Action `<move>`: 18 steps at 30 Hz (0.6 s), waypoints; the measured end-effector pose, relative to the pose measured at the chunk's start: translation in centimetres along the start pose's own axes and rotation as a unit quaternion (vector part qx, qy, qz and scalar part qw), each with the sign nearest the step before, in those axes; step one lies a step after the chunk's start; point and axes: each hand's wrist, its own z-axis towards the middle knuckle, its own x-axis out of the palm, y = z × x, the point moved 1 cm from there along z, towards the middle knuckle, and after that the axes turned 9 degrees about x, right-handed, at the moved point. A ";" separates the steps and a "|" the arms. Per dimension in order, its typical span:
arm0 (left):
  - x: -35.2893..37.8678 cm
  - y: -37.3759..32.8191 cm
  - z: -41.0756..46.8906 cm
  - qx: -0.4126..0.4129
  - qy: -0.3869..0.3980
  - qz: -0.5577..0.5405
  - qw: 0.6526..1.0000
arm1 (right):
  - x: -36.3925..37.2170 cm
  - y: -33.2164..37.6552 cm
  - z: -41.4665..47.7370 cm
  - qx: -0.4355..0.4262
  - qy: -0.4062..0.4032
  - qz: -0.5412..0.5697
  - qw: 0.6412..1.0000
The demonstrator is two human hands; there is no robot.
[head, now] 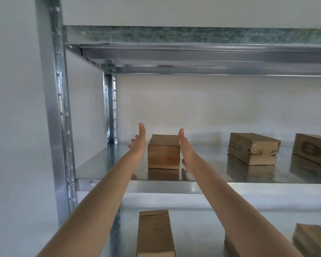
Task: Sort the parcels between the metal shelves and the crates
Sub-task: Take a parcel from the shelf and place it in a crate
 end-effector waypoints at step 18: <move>1.2 -1.5 0.2 -0.021 0.042 -0.182 0.982 | -0.7 1.5 1.4 0.008 0.040 0.125 0.991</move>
